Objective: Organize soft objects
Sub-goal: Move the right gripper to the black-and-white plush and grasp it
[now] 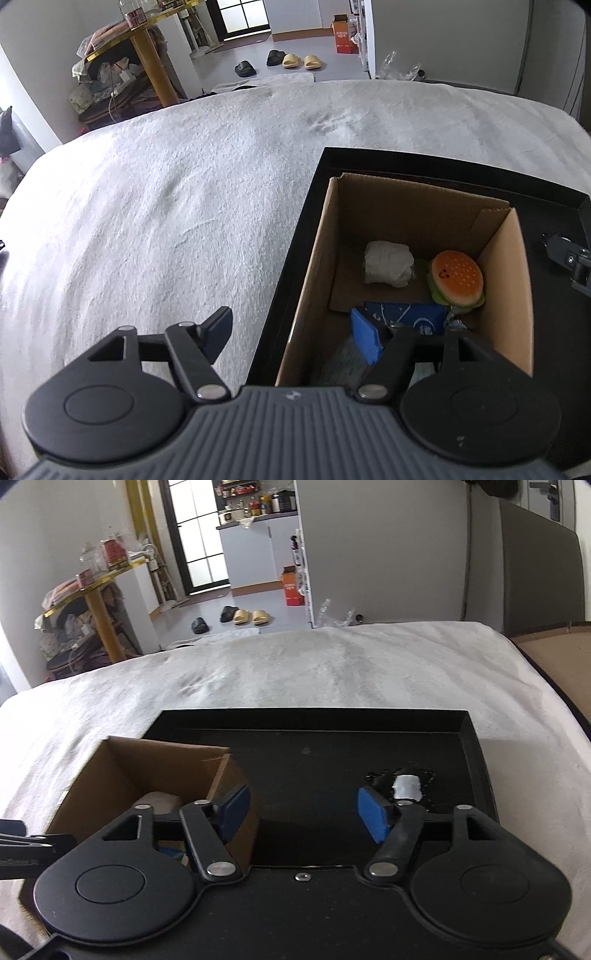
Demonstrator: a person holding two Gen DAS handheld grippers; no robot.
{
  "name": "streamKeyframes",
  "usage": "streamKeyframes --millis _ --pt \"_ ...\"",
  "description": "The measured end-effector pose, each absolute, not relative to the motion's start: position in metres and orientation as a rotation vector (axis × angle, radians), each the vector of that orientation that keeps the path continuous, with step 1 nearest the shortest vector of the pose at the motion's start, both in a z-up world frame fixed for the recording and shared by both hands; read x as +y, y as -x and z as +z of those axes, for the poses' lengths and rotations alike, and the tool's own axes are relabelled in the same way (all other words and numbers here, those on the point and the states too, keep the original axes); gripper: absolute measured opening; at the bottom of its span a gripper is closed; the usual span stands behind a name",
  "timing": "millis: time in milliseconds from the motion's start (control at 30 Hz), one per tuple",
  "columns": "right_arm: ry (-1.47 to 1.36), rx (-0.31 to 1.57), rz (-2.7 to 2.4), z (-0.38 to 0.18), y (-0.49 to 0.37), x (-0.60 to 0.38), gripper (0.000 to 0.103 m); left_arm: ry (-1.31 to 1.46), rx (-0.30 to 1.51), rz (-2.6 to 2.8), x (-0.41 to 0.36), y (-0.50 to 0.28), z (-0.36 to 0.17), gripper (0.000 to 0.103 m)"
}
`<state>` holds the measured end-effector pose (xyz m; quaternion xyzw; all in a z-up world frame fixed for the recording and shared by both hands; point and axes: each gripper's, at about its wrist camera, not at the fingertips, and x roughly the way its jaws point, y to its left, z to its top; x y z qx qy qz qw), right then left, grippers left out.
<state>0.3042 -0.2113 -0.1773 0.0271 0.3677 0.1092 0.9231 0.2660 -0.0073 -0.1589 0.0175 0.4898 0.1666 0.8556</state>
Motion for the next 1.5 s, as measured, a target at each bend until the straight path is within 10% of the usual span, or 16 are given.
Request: streamKeyframes --millis 1033,1267,1500 --pt "-0.01 0.789 0.098 -0.251 -0.372 -0.246 0.063 -0.028 1.041 0.459 0.008 -0.296 -0.161 0.07" --pt "0.136 0.78 0.046 -0.255 -0.37 -0.24 0.03 -0.034 1.036 0.447 0.007 -0.291 -0.157 0.071" --pt "0.163 0.761 0.048 -0.242 -0.363 -0.241 0.023 -0.019 1.023 0.431 0.011 -0.28 -0.15 0.071"
